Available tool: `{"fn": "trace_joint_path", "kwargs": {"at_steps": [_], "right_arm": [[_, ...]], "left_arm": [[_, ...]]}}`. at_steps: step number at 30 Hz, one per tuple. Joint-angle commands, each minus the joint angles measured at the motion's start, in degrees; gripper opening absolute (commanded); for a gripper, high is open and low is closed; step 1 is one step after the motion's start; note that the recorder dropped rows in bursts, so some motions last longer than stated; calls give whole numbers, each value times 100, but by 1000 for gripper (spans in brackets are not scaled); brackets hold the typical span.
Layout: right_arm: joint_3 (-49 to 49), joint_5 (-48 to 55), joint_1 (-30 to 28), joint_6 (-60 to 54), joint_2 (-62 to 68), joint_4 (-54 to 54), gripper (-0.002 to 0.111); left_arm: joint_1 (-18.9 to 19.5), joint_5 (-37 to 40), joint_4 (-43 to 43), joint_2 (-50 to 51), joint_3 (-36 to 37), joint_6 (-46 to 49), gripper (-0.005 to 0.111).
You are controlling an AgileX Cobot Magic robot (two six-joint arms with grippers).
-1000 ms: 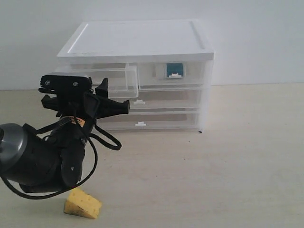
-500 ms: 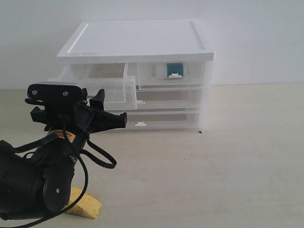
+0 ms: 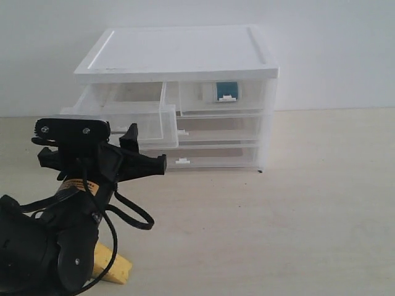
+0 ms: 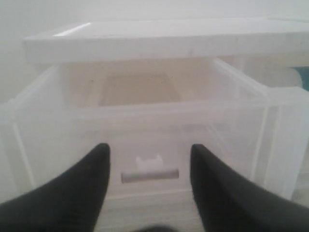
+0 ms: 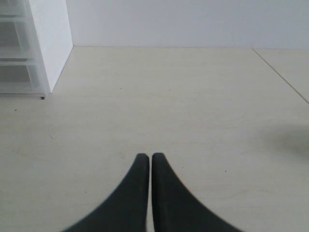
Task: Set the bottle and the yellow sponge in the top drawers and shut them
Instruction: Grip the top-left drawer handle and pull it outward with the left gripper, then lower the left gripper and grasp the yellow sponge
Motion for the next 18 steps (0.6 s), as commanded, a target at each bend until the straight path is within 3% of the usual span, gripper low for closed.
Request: {"fn": "trace_joint_path", "kwargs": {"at_steps": [1, 12, 18], "right_arm": [[30, -61, -13, 0, -28, 8, 0], [30, -61, -13, 0, -28, 8, 0], [30, -61, -13, 0, -28, 8, 0]], "left_arm": [[-116, 26, -200, -225, 271, 20, 72], [-853, 26, -524, -1246, 1453, 33, 73], [-1174, 26, -524, -1829, 1906, 495, 70]]}}
